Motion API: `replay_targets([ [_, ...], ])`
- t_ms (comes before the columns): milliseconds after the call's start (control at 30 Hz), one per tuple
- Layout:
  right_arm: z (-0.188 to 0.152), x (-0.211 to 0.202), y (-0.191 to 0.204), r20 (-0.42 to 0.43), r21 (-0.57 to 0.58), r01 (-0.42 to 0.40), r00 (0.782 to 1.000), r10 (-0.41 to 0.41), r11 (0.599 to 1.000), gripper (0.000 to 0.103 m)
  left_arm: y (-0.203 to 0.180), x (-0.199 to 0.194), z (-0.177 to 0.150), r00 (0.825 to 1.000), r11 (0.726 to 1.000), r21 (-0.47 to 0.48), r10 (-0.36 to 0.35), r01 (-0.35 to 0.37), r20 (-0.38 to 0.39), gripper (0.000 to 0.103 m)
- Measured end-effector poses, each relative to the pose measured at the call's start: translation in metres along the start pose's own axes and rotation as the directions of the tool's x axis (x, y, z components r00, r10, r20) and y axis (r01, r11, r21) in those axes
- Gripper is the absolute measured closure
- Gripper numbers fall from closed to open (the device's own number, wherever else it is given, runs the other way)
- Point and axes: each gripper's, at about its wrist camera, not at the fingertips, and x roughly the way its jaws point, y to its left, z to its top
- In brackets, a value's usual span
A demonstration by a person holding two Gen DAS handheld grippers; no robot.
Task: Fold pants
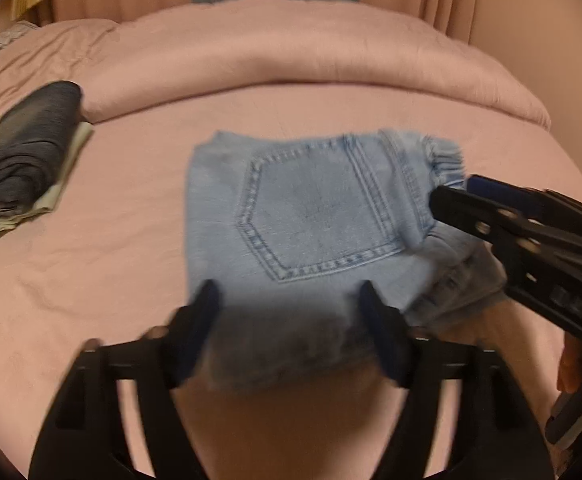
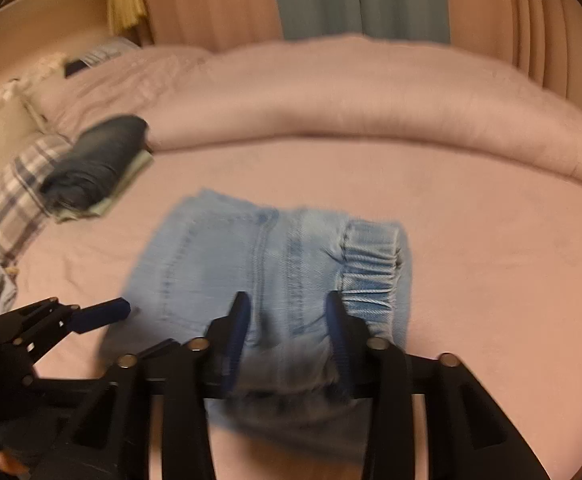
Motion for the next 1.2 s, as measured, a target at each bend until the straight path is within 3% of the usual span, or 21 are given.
replay_targets([
  [167,-0.002,-0.060,0.013,0.065,-0.026,0.033,0.997,-0.031,0.999,0.034,-0.001,-0.055,-0.006,0.998,0.999,-0.009,0.050,-0.049,0.049,0.004],
  [367,-0.003,-0.117,0.024,0.114,-0.024,0.053,0.992,-0.050,0.998,0.016,0.001,-0.127,-0.019,0.984,0.992,-0.068,0.112,-0.103,0.138,0.001],
  [467,-0.004,-0.136,0.029,0.119,-0.015,0.080,0.990,-0.077,0.997,0.006,0.002,-0.154,-0.022,0.980,0.987,-0.098,0.137,-0.124,0.144,0.001],
  [600,-0.007,-0.156,0.035,0.118,-0.005,0.079,0.990,-0.078,0.997,0.006,-0.007,-0.180,-0.027,0.976,0.980,-0.089,0.188,-0.179,0.107,0.001],
  [933,-0.013,-0.187,0.047,0.108,-0.010,0.090,0.990,-0.088,0.996,0.005,-0.024,-0.217,-0.035,0.980,0.984,-0.103,0.160,-0.148,0.121,0.001],
  [1200,-0.014,-0.200,0.048,0.123,0.002,0.119,0.985,-0.118,0.993,0.005,-0.033,-0.224,-0.031,0.978,0.984,-0.092,0.163,-0.151,0.131,0.001],
])
